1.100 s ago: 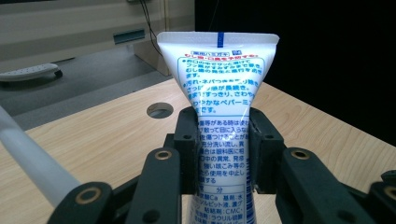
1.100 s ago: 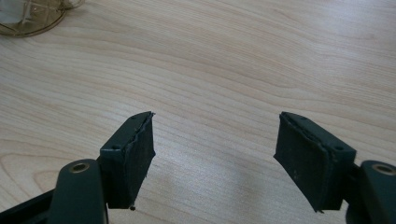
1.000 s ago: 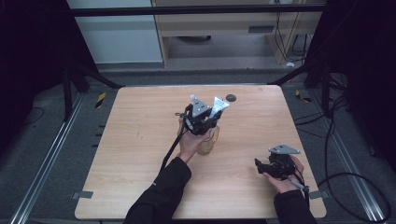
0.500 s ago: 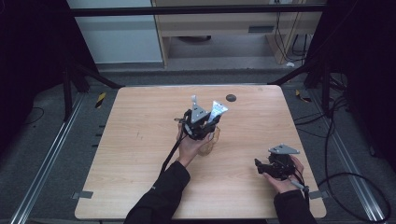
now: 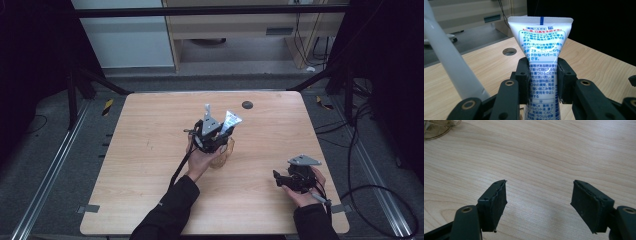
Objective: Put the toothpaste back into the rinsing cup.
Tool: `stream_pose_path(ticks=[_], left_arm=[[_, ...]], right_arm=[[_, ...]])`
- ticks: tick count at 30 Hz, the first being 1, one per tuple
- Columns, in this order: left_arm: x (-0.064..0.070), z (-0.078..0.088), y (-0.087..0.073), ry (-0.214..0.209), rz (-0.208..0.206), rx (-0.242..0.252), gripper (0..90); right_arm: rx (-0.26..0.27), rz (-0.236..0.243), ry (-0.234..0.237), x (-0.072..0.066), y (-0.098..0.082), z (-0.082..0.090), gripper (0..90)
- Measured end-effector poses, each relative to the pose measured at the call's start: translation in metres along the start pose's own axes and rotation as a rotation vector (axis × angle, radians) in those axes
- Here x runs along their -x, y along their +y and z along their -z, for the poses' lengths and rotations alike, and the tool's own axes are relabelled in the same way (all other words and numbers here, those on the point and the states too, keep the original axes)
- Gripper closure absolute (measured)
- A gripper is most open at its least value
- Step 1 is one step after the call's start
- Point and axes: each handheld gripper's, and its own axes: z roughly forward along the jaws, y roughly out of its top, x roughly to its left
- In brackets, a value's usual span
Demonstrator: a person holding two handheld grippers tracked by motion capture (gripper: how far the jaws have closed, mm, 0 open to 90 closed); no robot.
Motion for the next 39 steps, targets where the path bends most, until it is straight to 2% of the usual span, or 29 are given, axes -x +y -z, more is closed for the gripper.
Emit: stream_pose_path(ticks=[6, 17, 23, 26, 29, 32, 39], left_arm=[[-0.003, 0.004, -0.006, -0.003, 0.007, -0.001, 67.2], [-0.002, 0.014, -0.006, -0.001, -0.033, -0.037, 66.5], [-0.002, 0.020, -0.008, -0.018, -0.051, -0.050, 66.3], [-0.002, 0.023, -0.008, -0.021, -0.043, -0.073, 65.3], [-0.002, 0.027, -0.008, -0.013, -0.052, -0.122, 64.5], [-0.004, 0.031, -0.014, -0.020, -0.041, -0.154, 64.5], [-0.003, 0.035, -0.026, -0.004, -0.072, -0.219, 62.2]], right_arm=[[-0.001, -0.001, -0.001, 0.000, 0.000, 0.000, 28.2], [-0.001, 0.001, -0.006, 0.000, 0.000, 0.001, 28.2], [-0.002, 0.006, -0.008, 0.000, 0.000, 0.001, 28.2], [-0.003, 0.003, -0.005, -0.001, 0.000, 0.001, 28.2], [-0.002, 0.003, -0.004, 0.000, 0.000, 0.001, 28.2], [0.000, 0.000, -0.003, 0.000, 0.000, 0.002, 28.2], [0.001, 0.001, -0.004, 0.000, 0.000, 0.003, 28.2]])
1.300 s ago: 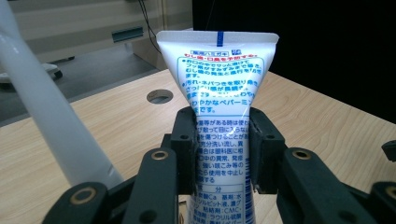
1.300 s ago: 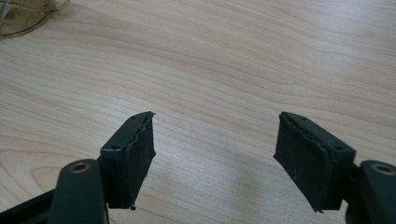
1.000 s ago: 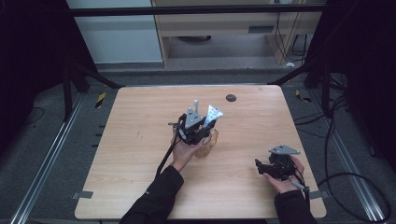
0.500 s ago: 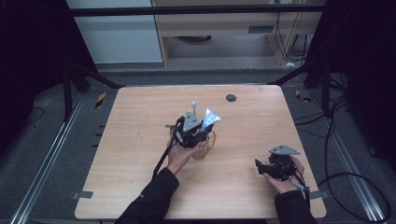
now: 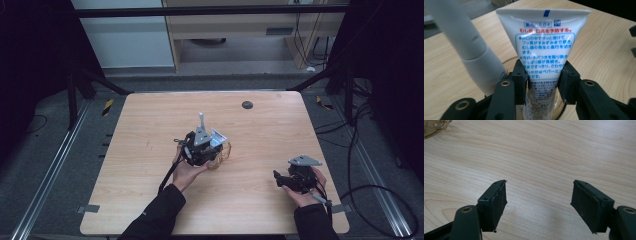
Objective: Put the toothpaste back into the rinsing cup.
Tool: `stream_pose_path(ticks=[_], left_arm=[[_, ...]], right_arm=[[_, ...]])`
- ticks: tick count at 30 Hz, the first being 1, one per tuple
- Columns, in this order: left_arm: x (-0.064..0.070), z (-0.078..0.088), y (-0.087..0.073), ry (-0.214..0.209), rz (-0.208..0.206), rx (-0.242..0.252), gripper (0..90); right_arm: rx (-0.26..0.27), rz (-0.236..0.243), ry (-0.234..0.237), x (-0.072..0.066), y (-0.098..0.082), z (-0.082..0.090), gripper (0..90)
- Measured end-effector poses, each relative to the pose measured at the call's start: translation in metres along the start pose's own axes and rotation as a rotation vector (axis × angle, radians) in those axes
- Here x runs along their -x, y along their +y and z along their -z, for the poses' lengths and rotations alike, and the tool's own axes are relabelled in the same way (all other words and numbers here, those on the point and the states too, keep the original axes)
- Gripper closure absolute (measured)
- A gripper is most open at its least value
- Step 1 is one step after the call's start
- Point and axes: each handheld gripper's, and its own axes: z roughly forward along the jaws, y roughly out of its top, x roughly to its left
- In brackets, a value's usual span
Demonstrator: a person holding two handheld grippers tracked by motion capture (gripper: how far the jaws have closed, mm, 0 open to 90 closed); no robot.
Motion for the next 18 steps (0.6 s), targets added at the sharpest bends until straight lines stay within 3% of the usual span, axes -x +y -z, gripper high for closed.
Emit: stream_pose_path(ticks=[2, 5, 8, 10, 13, 18], left_arm=[[0.002, 0.002, -0.003, 0.008, -0.022, -0.004, 62.3], [0.004, 0.006, -0.005, 0.013, -0.022, -0.015, 61.5], [0.003, 0.013, -0.006, 0.021, -0.017, 0.006, 55.2], [0.002, 0.018, -0.005, -0.004, 0.003, 0.019, 49.4], [0.003, 0.025, -0.008, 0.004, -0.017, 0.009, 48.8], [0.000, 0.044, -0.022, 0.006, 0.009, 0.047, 44.6]], right_arm=[[0.002, -0.001, -0.001, 0.000, 0.000, 0.000, 28.2], [0.004, -0.005, 0.001, 0.000, 0.000, 0.001, 28.1], [0.002, -0.002, -0.002, 0.000, 0.000, 0.001, 28.0], [0.005, -0.002, -0.001, 0.000, 0.000, 0.001, 27.9], [0.005, -0.002, -0.003, 0.000, 0.000, 0.001, 27.9], [0.007, -0.006, -0.006, 0.001, 0.000, 0.002, 27.8]])
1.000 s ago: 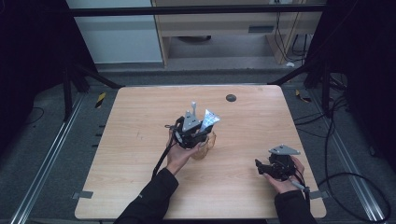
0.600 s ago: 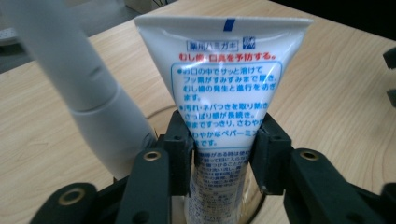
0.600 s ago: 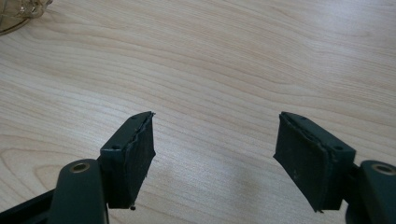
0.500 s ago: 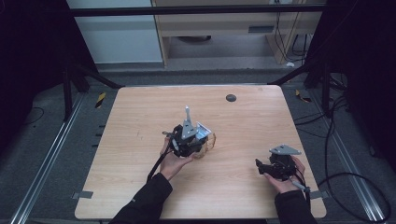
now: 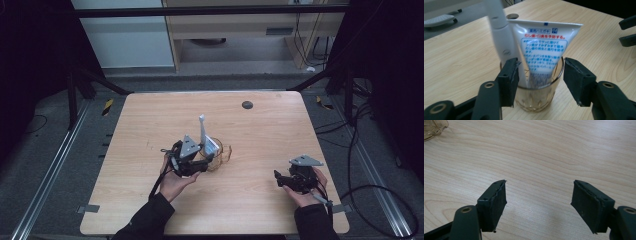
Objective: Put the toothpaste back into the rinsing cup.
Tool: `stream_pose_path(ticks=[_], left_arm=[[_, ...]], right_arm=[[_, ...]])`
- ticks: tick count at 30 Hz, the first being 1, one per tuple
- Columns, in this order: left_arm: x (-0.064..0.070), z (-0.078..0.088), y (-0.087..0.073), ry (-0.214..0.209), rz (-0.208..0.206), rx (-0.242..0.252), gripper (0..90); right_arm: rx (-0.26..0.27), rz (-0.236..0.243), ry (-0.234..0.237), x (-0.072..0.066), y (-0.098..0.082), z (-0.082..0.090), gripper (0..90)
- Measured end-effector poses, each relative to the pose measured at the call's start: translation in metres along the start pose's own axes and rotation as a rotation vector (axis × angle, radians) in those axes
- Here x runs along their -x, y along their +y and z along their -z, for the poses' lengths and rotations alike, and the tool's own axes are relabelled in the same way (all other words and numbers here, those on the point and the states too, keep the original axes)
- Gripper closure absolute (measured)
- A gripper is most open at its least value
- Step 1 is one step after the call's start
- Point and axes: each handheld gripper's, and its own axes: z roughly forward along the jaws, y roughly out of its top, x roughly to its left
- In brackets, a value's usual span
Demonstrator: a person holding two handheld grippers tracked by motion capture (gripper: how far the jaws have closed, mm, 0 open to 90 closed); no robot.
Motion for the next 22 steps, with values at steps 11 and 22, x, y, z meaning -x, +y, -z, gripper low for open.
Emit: stream_pose_path(ticks=[11, 22], left_arm=[[-0.025, 0.044, -0.043, 0.063, 0.049, -0.050, 36.1], [-0.066, 0.061, -0.094, 0.180, 0.134, -0.162, 30.2]], right_arm=[[0.006, -0.026, -0.004, 0.000, -0.001, 0.003, 25.5], [0.002, -0.056, -0.013, 0.003, -0.006, 0.006, 21.6]])
